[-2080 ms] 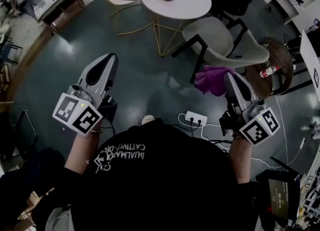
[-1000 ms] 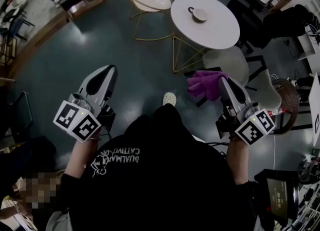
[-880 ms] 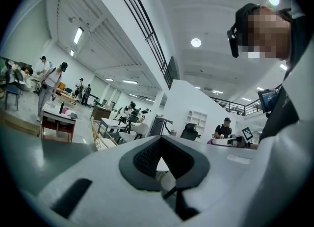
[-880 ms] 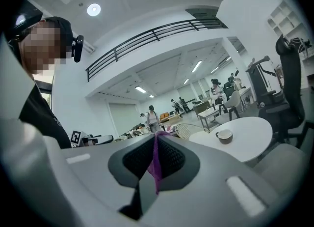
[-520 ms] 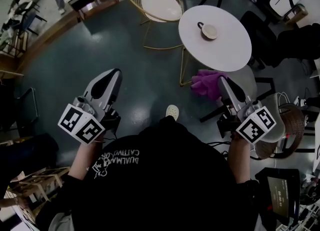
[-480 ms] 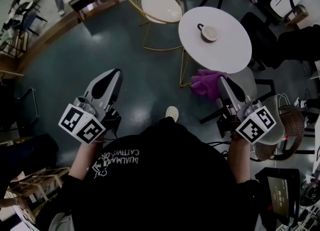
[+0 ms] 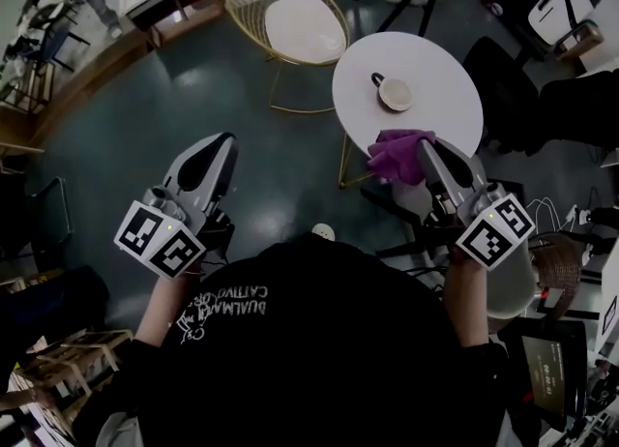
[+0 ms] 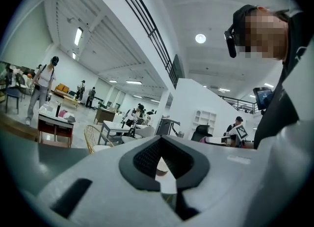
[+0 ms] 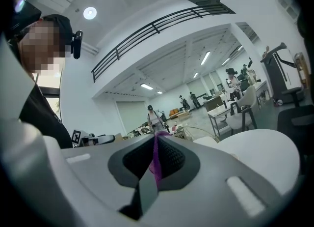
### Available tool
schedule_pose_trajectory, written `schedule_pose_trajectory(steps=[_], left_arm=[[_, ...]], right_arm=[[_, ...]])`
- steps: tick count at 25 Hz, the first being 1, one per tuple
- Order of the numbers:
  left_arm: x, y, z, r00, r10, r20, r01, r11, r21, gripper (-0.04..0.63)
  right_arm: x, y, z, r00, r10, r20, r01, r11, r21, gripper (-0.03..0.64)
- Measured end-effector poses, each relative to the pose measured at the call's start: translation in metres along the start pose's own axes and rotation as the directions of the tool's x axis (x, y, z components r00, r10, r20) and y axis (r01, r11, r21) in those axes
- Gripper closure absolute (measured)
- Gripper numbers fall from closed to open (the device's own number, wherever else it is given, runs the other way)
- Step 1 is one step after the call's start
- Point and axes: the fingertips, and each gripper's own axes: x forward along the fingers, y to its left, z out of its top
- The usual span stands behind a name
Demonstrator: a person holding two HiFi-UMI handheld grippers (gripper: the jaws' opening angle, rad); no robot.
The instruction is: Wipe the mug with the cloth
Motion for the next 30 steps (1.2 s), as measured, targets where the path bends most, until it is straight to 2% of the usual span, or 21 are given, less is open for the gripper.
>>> schedule_pose_trajectory(steps=[4, 9, 21, 25, 30], left_arm=[[0.037, 0.015, 0.01, 1.0, -0.006, 0.015, 0.006, 1.0, -0.004, 0.598], [0.064, 0.018, 0.006, 0.999, -0.031, 0.024, 0.03, 1.0, 0.009, 0.597], [0.14, 0.035, 0.0, 0.99, -0.131, -0.052, 0.131, 0.991, 0.003, 0.597], [0.175, 0.052, -0.003, 0.97, -0.221, -0.105, 0.221, 0.975, -0.012, 0.597], [0.23, 0.075, 0.008, 0.927, -0.343, -0.154, 0.341, 0.939, -0.039, 0.597]], right_arm=[[0.015, -0.026, 0.018, 1.0, -0.006, -0.017, 0.005, 1.0, -0.026, 0.597], [0.017, -0.048, 0.019, 1.0, -0.023, -0.008, 0.023, 0.999, -0.023, 0.597], [0.021, -0.108, 0.032, 0.991, -0.126, 0.033, 0.125, 0.992, 0.033, 0.597], [0.027, -0.121, 0.038, 0.977, -0.205, 0.063, 0.203, 0.978, 0.038, 0.597], [0.04, -0.138, 0.046, 0.941, -0.321, 0.104, 0.313, 0.946, 0.086, 0.597]])
